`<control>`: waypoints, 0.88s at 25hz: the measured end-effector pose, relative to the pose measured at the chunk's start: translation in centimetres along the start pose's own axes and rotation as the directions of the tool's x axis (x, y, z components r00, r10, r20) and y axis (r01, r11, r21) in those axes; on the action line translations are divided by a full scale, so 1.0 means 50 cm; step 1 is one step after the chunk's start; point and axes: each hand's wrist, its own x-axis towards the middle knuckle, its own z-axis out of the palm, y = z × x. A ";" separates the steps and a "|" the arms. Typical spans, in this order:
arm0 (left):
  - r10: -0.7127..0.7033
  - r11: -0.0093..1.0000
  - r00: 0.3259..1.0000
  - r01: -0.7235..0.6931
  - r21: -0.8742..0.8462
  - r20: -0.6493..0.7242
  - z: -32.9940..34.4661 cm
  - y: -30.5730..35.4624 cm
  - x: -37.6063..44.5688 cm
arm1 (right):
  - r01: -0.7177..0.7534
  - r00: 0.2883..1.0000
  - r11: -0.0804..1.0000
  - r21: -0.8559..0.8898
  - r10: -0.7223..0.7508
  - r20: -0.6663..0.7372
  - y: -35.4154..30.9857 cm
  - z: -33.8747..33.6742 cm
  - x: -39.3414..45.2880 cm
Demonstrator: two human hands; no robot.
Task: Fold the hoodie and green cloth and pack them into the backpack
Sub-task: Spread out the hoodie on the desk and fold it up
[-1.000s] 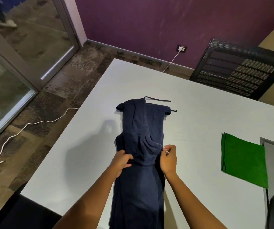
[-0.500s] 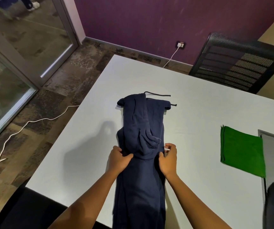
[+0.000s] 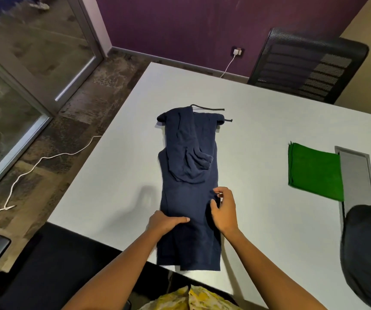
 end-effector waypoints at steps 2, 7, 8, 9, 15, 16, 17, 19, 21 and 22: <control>-0.056 0.997 0.997 0.058 -0.044 0.048 0.009 -0.018 -0.017 | 0.074 0.994 0.996 -0.042 -0.071 0.081 0.011 -0.013 -0.027; -0.078 0.937 0.960 0.163 -0.310 0.270 0.038 -0.084 -0.058 | 0.358 0.863 0.916 -0.183 -0.250 0.438 0.018 -0.063 -0.125; -0.050 0.898 0.945 0.184 -0.401 0.322 0.049 -0.088 -0.072 | 0.413 0.824 0.886 -0.209 -0.267 0.499 0.019 -0.074 -0.152; -0.028 0.866 0.937 0.197 -0.461 0.347 0.059 -0.086 -0.086 | 0.469 0.786 0.848 -0.245 -0.275 0.553 0.019 -0.086 -0.179; -0.075 0.833 0.940 0.243 -0.498 0.333 0.097 -0.055 -0.148 | 0.616 0.684 0.650 -0.445 -0.160 0.712 0.050 -0.108 -0.239; -0.064 0.830 0.936 0.243 -0.501 0.347 0.099 -0.058 -0.153 | 0.598 0.695 0.670 -0.441 -0.159 0.701 0.050 -0.109 -0.237; -0.043 0.834 0.927 0.238 -0.498 0.372 0.099 -0.063 -0.162 | 0.569 0.708 0.707 -0.421 -0.160 0.687 0.048 -0.112 -0.235; -0.017 0.865 0.917 0.214 -0.453 0.400 0.097 -0.078 -0.173 | 0.536 0.716 0.745 -0.397 -0.153 0.681 0.035 -0.118 -0.226; -0.025 0.912 0.928 0.173 -0.371 0.371 0.088 -0.085 -0.181 | 0.577 0.666 0.708 -0.407 -0.119 0.737 0.009 -0.127 -0.214; -0.049 0.935 0.950 0.152 -0.320 0.307 0.082 -0.083 -0.177 | 0.578 0.633 0.711 -0.402 -0.079 0.770 -0.008 -0.132 -0.200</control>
